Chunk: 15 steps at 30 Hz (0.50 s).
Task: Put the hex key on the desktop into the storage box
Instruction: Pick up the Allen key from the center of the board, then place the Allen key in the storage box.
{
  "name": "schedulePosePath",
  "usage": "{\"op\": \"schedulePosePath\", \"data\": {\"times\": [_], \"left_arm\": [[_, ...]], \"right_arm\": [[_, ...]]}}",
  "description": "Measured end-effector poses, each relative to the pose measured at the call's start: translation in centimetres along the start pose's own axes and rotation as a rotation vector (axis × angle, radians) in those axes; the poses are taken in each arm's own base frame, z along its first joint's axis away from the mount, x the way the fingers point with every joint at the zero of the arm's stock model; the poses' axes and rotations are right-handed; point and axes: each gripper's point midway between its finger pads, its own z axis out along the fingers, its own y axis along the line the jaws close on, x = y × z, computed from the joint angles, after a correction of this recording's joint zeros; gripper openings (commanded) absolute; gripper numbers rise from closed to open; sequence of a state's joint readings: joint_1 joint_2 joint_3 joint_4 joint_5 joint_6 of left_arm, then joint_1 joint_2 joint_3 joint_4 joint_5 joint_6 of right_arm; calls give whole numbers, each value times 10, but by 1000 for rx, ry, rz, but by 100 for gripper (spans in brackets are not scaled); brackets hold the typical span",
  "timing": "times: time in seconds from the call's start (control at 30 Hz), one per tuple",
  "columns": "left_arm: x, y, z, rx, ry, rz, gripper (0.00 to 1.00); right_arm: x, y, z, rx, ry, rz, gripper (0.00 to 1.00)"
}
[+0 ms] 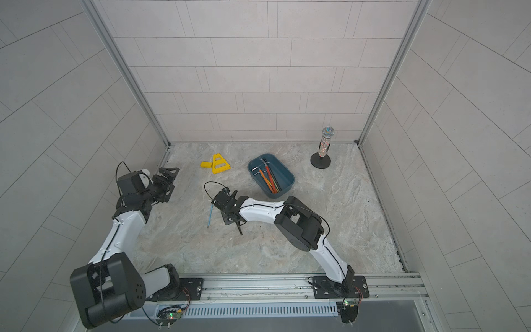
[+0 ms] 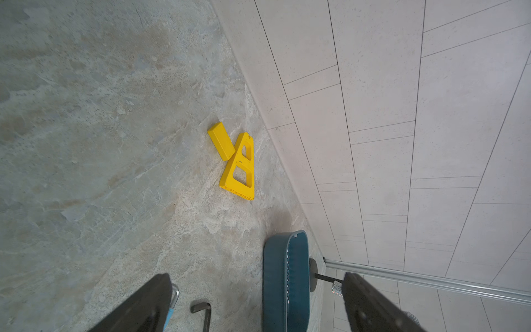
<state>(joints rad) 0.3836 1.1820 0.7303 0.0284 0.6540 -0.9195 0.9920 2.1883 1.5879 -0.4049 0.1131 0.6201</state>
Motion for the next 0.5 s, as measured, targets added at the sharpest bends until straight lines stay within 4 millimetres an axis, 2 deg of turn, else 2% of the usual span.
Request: {"op": "schedulePosePath", "data": {"times": [0.07,0.17,0.3,0.4,0.5], "left_arm": [[1,-1,1,3,4,1,100],[4,-3,2,9,15,5,100],[18,-9,8,23,58,21,100],[31,-14,12,33,96,37,100],[41,-18,16,41,127,50,100]], "right_arm": [[2,-4,-3,8,-2,3,0],[10,-13,-10,31,12,-5,0],[17,-26,-24,62,34,-22,0],[4,-32,-46,61,6,-22,0],[-24,-39,-78,52,-65,-13,0]]}}
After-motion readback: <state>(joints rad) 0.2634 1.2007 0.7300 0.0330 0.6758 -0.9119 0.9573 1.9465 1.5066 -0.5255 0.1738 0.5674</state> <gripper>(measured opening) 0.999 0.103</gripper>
